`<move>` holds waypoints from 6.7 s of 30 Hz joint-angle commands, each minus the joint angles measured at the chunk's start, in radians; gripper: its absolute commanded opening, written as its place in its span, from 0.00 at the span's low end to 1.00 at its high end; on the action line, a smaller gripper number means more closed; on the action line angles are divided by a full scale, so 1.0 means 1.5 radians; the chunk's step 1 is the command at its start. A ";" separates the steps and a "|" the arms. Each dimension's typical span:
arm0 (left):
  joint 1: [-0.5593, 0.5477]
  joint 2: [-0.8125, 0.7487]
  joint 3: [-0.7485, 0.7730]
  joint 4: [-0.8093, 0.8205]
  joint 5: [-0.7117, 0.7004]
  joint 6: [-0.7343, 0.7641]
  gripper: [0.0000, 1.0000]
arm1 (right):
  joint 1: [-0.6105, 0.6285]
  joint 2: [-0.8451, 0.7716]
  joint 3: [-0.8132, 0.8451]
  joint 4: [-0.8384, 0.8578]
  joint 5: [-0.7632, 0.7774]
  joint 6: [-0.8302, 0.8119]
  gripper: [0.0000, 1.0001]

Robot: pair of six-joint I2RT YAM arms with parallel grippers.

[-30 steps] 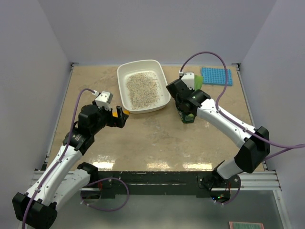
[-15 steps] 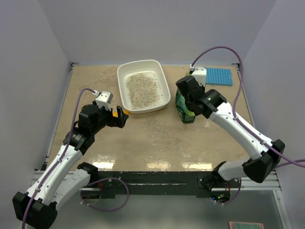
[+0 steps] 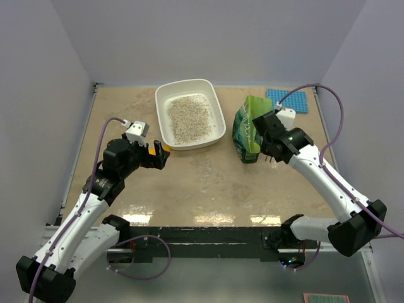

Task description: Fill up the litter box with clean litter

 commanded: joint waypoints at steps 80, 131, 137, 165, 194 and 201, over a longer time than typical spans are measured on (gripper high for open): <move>0.003 0.079 0.002 0.029 0.078 -0.009 1.00 | -0.428 0.220 -0.358 1.277 -0.826 -0.073 0.70; 0.004 0.018 0.000 0.042 0.081 -0.003 1.00 | -0.198 -0.218 -0.030 0.514 -0.794 -0.411 0.00; 0.004 0.027 0.007 0.048 0.104 0.002 1.00 | -0.182 -0.250 -0.056 0.545 -0.849 -0.357 0.00; 0.003 -0.084 0.015 0.042 0.181 0.045 1.00 | 0.158 -0.024 0.128 0.561 -0.712 -0.412 0.00; 0.003 0.005 0.150 -0.193 -0.134 0.001 1.00 | 0.162 -0.065 0.112 0.406 -0.732 -0.505 0.51; 0.004 0.135 0.228 -0.337 -0.294 -0.078 1.00 | 0.162 -0.112 0.141 0.401 -0.607 -0.482 0.74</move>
